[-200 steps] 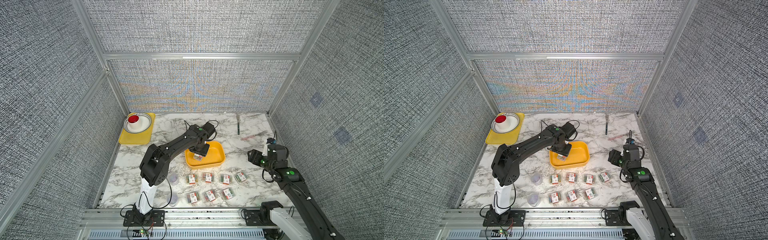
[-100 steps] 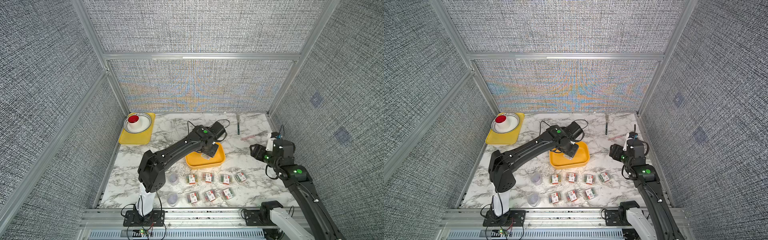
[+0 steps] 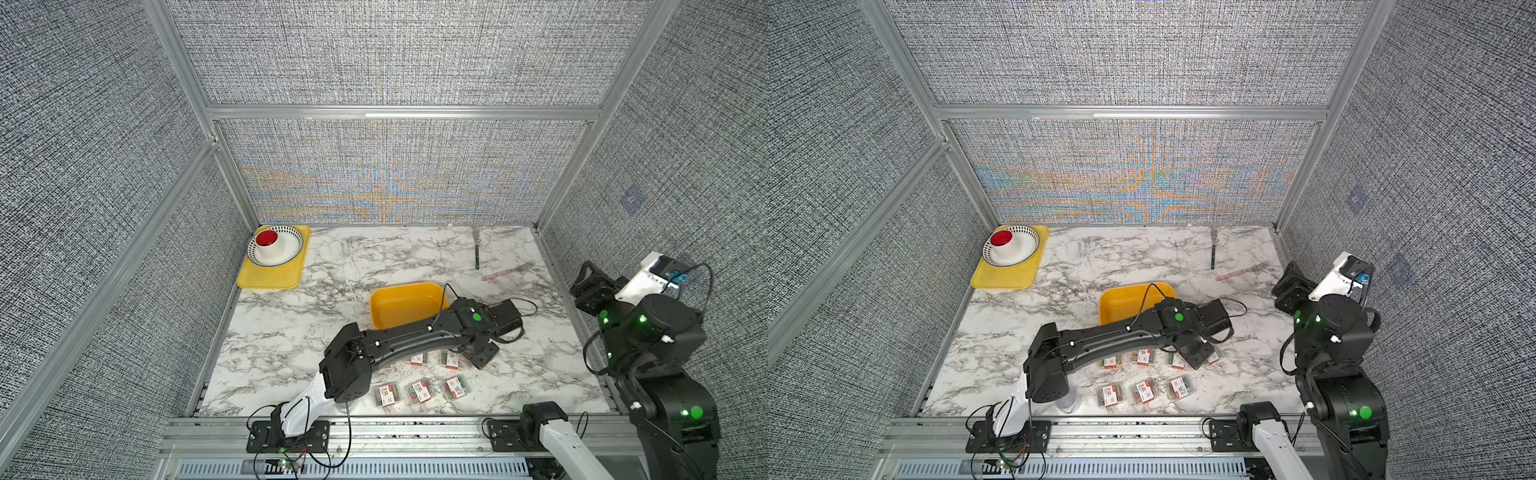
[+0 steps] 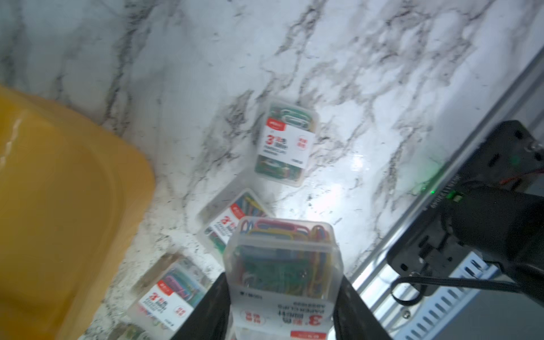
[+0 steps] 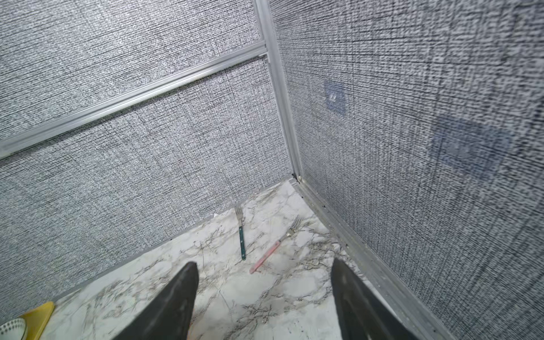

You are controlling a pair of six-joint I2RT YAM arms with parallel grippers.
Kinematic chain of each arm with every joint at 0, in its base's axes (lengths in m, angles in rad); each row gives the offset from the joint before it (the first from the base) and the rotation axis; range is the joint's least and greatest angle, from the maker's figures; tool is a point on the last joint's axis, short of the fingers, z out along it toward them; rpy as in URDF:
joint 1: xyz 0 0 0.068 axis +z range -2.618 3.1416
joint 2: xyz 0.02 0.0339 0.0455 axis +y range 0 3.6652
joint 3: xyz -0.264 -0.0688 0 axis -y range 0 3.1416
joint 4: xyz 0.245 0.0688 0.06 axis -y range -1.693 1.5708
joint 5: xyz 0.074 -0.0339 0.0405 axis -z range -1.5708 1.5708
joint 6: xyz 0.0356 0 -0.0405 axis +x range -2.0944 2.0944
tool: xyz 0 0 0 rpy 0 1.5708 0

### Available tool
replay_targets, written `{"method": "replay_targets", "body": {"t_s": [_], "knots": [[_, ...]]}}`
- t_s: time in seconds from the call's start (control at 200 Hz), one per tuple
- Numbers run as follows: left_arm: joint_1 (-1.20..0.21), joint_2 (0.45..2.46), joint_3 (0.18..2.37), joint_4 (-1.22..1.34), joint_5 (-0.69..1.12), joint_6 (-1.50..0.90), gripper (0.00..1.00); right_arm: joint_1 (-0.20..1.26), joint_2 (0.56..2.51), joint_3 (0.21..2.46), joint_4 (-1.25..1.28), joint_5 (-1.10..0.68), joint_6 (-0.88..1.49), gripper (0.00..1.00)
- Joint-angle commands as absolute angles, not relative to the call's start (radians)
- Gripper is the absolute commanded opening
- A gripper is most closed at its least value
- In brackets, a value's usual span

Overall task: Take the paper clips out of the storage box
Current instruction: Place the boxed paper clips at the center of the board.

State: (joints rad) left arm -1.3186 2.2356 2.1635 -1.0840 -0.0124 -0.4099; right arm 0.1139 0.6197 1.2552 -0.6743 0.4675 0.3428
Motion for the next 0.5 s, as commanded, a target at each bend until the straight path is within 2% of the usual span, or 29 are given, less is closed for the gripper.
{"method": "replay_targets", "body": {"t_s": [0.0, 0.496], "knots": [[-1.361, 2.281, 2.234, -1.092, 0.029, -0.418, 0.54, 0.115, 0.606, 1.267, -0.642, 0.553, 0.350, 0.73], [-1.404, 2.491, 2.457, -1.173, 0.045, -0.359, 0.54, 0.116, 0.576, 1.252, -0.639, 0.547, 0.383, 0.73]]}}
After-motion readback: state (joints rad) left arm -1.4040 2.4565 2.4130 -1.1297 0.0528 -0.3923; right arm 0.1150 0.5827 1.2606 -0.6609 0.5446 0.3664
